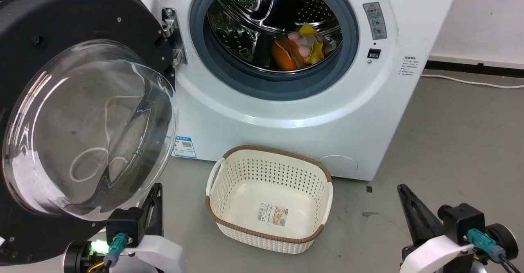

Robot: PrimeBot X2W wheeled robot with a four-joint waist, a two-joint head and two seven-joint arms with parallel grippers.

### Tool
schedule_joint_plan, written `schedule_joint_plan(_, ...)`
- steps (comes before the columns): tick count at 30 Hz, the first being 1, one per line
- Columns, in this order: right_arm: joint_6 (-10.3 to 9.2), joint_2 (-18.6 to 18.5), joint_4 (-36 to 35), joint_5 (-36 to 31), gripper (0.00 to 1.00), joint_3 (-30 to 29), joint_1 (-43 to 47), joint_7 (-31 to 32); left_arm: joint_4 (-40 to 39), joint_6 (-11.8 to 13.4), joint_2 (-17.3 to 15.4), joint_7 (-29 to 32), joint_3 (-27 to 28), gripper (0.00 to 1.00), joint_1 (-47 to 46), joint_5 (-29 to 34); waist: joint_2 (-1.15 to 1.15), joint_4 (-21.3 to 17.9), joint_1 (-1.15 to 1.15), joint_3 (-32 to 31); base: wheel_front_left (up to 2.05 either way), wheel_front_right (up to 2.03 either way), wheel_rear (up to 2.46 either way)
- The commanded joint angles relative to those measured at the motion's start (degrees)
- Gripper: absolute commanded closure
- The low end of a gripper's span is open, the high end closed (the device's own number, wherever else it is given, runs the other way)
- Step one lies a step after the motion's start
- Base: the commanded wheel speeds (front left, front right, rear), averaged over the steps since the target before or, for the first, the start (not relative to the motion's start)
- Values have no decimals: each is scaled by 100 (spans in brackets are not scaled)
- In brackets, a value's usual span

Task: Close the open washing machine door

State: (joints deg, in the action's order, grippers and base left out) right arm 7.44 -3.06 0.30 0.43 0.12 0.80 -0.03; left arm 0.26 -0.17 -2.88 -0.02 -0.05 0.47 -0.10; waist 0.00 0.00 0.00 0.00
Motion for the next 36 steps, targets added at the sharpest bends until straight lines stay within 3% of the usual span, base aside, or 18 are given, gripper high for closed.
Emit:
schedule_joint_plan(1, 5, 18, -30, -43, 100, -12, -80, 3, -26, 17, 1, 2, 5, 100, -47, 10, 0, 0, 0, 0, 0, 0, 0)
schedule_joint_plan(36, 5, 18, -30, -43, 100, -12, -80, 3, -26, 17, 1, 2, 5, 100, -47, 10, 0, 0, 0, 0, 0, 0, 0)
